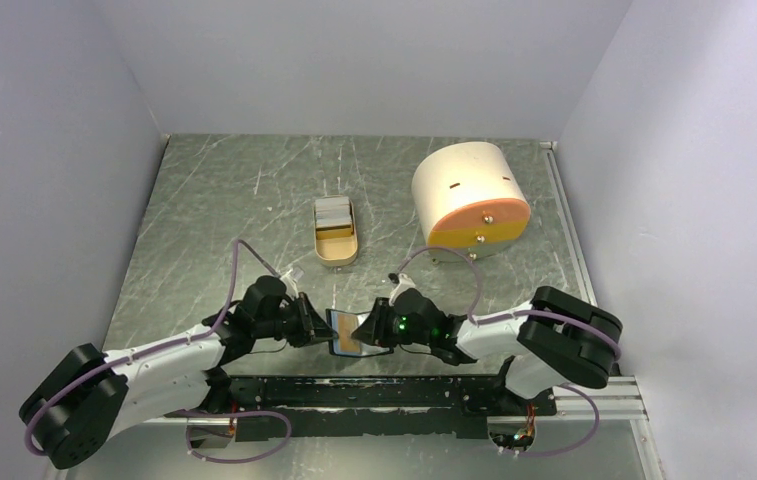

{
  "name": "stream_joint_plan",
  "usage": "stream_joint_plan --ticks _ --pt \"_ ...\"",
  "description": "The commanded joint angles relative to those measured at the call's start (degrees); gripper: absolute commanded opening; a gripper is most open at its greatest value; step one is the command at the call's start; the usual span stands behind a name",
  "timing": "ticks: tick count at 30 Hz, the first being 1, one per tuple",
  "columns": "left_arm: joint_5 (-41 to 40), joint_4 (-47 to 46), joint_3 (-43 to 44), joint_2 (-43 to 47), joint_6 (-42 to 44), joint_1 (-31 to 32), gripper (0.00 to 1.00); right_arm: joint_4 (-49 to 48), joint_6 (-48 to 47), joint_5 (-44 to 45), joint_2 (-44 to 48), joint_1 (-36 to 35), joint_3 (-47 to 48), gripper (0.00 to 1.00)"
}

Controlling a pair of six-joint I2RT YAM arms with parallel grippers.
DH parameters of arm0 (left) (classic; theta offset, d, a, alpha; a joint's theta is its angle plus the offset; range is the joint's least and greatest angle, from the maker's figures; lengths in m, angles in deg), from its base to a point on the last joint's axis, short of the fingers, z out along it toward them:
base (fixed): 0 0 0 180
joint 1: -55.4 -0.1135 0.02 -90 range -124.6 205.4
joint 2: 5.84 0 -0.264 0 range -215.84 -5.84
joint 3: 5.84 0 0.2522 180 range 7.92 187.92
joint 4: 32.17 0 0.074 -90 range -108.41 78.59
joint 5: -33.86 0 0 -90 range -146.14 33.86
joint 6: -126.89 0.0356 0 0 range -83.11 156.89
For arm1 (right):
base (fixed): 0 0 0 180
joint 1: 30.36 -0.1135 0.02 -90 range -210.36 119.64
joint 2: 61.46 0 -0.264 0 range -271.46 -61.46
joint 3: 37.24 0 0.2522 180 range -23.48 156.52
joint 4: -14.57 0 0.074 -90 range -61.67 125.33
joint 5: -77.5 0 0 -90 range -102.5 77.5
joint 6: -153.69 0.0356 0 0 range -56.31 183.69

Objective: Put the credit cards into the card holder
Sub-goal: Insert the credit card into the card holder.

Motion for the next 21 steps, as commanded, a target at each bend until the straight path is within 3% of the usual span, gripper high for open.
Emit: stream_joint_plan --ticks 1,10,14,21 --pt "1.0 0.3 2.9 0.4 2.6 0.3 0.09 -2.8 -0.8 -1.0 2.6 1.6 -1.5 0.28" --pt "-1.5 15.7 11.2 -2.9 8.5 0.3 0.11 9.7 -4.5 4.0 8.1 3.0 0.5 0.31" --pt "1.1 13.1 11.6 -3.9 8.9 0.4 0.13 10.4 -6.2 3.9 5.2 3.0 1.9 0.20" --pt "6.9 5.6 10.1 -5.1 7.0 0.3 0.09 7.4 -6.2 2.0 0.3 2.8 1.9 0.17"
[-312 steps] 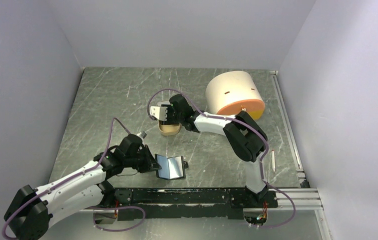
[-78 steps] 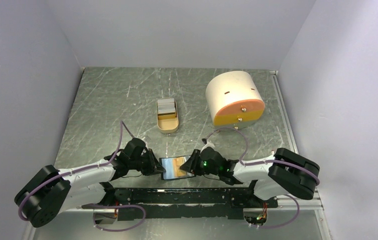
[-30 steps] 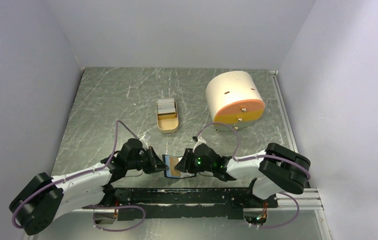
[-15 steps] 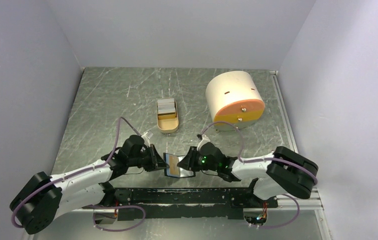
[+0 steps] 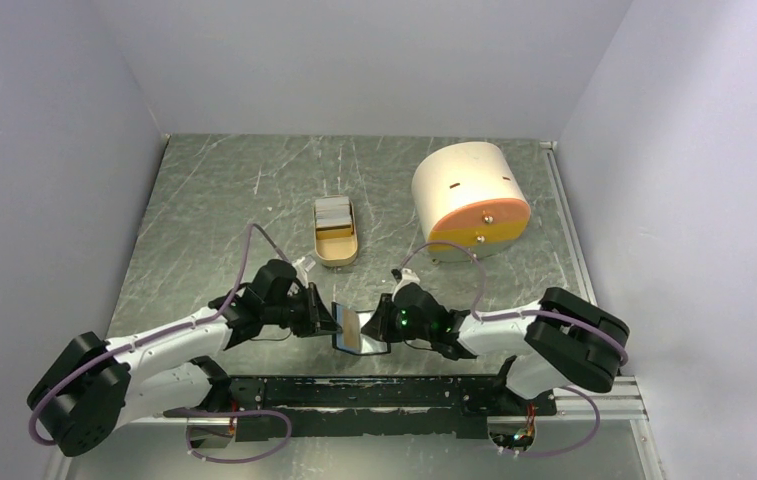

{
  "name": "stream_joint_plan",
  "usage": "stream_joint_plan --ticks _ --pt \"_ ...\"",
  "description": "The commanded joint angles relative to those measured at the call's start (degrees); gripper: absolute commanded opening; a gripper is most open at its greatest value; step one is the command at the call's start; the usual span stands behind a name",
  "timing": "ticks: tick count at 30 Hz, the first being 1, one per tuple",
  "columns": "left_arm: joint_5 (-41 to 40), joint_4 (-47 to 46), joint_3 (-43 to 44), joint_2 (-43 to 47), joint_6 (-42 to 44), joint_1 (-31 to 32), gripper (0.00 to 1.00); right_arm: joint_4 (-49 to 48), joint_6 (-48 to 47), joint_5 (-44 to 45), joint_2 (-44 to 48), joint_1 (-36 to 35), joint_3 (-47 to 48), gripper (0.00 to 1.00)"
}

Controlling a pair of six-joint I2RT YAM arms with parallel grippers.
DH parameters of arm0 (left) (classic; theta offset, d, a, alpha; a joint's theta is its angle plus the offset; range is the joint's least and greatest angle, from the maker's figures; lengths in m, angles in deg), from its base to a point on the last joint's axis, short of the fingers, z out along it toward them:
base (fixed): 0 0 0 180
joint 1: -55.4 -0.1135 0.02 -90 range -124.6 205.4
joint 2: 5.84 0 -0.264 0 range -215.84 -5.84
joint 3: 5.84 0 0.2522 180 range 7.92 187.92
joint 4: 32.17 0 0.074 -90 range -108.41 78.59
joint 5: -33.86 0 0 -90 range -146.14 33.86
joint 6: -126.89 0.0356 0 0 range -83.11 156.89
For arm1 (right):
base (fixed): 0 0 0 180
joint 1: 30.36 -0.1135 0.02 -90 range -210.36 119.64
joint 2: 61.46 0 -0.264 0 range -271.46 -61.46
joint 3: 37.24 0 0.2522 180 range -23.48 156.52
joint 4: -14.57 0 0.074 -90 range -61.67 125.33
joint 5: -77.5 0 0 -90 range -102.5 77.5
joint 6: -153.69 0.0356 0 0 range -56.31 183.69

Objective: Put the credit cards into the card holder
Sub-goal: Insert the credit card into the card holder.

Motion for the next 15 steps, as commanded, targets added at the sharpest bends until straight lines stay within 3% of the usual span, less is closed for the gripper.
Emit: stream_joint_plan --ticks 1,8,15 --pt "6.3 -6.9 -0.3 -1.7 -0.7 0.3 0.09 -1.5 -1.2 -0.8 -3.5 -0.1 1.1 0.17" --pt "8.3 -15.6 -3.4 -3.1 -2.7 0.3 0.09 -3.0 -0.8 -1.0 -5.2 -0.5 0.1 0.17" --pt "3.5 -8.4 -2.0 -4.4 -1.4 0.3 0.09 -2.4 -1.0 -0.3 -4.1 -0.4 -0.4 0.17"
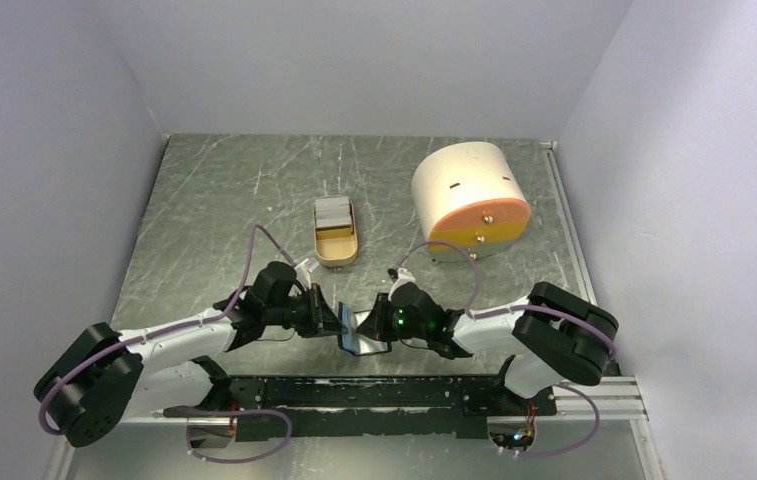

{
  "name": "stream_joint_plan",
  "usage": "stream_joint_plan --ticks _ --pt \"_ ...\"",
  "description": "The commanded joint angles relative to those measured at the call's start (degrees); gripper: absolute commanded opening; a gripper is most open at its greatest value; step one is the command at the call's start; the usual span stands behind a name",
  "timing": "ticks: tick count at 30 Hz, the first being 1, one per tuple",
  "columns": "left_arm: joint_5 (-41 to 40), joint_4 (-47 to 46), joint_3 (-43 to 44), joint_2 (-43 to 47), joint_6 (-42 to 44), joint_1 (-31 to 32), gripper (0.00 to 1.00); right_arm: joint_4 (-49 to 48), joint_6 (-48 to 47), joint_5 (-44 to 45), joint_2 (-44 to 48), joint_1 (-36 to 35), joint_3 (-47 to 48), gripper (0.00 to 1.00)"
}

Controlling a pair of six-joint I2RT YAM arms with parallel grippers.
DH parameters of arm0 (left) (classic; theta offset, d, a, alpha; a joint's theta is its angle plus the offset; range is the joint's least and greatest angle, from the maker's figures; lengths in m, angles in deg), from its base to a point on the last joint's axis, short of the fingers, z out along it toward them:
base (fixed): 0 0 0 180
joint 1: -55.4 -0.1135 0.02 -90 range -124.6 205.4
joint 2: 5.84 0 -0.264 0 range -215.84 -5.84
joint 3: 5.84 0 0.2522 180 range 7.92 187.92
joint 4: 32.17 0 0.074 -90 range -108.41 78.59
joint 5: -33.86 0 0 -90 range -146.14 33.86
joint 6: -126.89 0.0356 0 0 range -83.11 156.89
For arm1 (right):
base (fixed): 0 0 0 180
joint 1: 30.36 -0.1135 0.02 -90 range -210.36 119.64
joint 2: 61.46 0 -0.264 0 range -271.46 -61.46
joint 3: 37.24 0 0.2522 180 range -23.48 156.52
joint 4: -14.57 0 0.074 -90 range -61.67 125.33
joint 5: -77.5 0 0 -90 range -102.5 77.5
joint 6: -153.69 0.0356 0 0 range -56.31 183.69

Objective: Put the credit cards into the card holder
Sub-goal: Insert the credit card into the card holder.

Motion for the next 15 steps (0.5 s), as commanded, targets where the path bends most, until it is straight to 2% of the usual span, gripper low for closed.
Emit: stream_joint_plan --ticks 1,8,15 --pt "-1.6 3.8 1.3 -1.2 0.6 0.3 0.10 2.3 -1.0 0.9 0.0 -0.3 -1.2 0.18" --pt "-5.4 10.5 4.5 -3.4 2.1 0.5 0.21 1.5 -1.0 1.4 -0.8 -0.3 -1.6 0.20" --pt "-6.1 11.4 5.6 -3.2 1.6 0.7 0.27 3.3 -1.4 3.1 0.6 -0.4 -2.0 0.23"
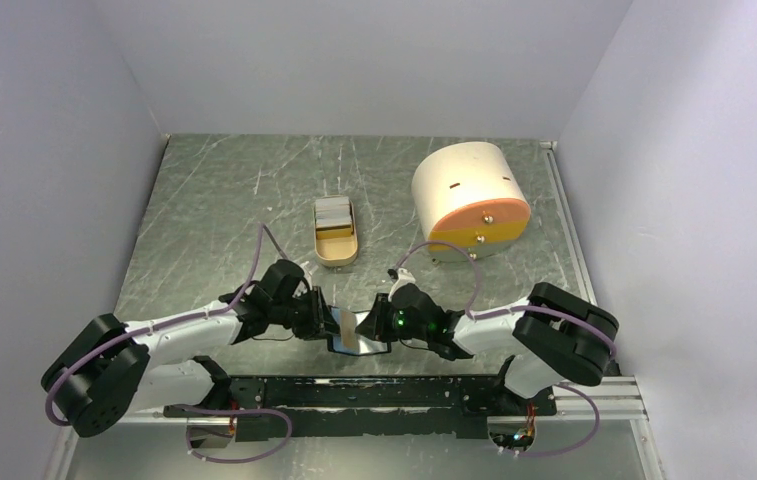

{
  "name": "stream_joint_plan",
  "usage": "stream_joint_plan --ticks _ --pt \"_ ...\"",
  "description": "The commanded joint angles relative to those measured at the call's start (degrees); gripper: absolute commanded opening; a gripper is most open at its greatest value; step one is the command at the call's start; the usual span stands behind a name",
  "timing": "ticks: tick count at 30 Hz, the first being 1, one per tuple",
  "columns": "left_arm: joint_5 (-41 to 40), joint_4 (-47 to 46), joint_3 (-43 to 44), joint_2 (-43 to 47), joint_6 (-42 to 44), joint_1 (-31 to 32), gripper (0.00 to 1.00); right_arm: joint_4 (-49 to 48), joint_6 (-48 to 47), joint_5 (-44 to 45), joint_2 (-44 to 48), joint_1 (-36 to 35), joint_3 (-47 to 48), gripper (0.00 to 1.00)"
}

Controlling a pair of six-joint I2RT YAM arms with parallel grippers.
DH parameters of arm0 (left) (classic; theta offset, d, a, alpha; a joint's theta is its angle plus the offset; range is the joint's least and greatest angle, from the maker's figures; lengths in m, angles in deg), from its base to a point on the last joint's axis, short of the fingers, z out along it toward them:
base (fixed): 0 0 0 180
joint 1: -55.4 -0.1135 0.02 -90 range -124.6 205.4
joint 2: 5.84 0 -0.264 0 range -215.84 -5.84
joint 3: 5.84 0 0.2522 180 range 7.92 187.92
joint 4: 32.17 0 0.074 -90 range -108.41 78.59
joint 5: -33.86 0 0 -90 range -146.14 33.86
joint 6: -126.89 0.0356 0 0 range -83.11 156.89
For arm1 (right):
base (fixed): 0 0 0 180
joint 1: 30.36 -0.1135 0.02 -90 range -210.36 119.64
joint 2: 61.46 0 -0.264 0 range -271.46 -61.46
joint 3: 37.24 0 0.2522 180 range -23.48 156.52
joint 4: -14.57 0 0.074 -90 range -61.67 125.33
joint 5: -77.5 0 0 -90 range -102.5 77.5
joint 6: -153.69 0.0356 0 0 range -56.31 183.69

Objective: Put the credit cards into the card holder
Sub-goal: Insert the credit card into the card holder.

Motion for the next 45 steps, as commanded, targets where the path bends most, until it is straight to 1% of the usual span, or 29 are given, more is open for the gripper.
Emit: stream_joint_plan --ticks 1,6,10,13,15,17,20,22,25,26,28,30,33,35,36,39,45 --pt "-1.9 1.9 2.1 -0.2 0.8 0.4 0.27 4.0 -1.3 2.9 0.8 -0.2 -1.9 0.23" --pt "0.5 -2.3 2.2 -1.5 0.5 0.7 0.29 3.7 -2.5 2.5 0.1 -0.5 -1.1 0.24" --pt "1.7 -6.9 2.7 -0.1 0.2 2.0 0.29 5.1 -3.1 2.5 0.0 -1.3 0.0 0.25" --pt "-0.5 -2.6 5.2 -0.1 1.6 2.3 0.27 7.6 -3.4 4.0 2.0 -1.3 0.3 0.27" --pt "-2.8 2.4 7.5 -1.3 2.5 2.3 0.27 6.4 -3.0 4.4 2.6 -1.3 -0.6 0.28" --pt "-2.3 2.9 8.3 -2.1 3.3 2.6 0.27 6.0 -2.8 3.9 1.6 -1.5 -0.4 0.28" --pt "-1.4 0.6 7.4 -2.4 2.4 3.3 0.17 6.9 -3.1 3.6 -0.1 -2.0 0.9 0.28" --pt "-1.8 1.1 7.6 -3.0 2.1 3.5 0.13 8.1 -3.4 4.3 0.2 -2.1 1.3 0.28" --pt "-4.6 5.8 9.5 -3.9 2.8 4.2 0.09 13.3 -4.3 7.2 2.9 -2.0 2.3 0.31" --pt "-5.2 7.8 10.4 -4.0 2.8 4.4 0.09 15.1 -4.6 8.1 4.2 -1.9 2.5 0.34" --pt "-5.7 12.2 12.7 -3.4 3.1 4.6 0.09 19.0 -4.7 8.3 7.8 -1.2 3.2 0.40" --pt "-7.6 16.4 14.9 -1.6 3.5 5.7 0.09 22.1 -4.3 8.0 11.8 -1.1 3.9 0.41" --pt "-11.9 22.7 17.2 0.5 3.2 6.3 0.09 23.8 -2.1 7.5 17.3 -1.1 3.9 0.44" --pt "-13.7 25.1 18.2 -0.3 3.0 6.3 0.09 23.5 -0.3 7.5 19.6 -1.2 4.0 0.57" --pt "-14.0 25.9 18.7 -1.3 3.0 6.3 0.09 23.0 0.3 7.3 20.1 -1.2 4.3 0.61" --pt "-15.5 28.5 21.1 -4.4 2.7 7.3 0.09 22.4 1.2 7.7 19.9 -1.8 5.8 0.62" --pt "-20.4 33.1 25.7 -9.9 1.7 10.3 0.09 19.8 2.4 7.6 15.3 -1.9 7.3 0.62"
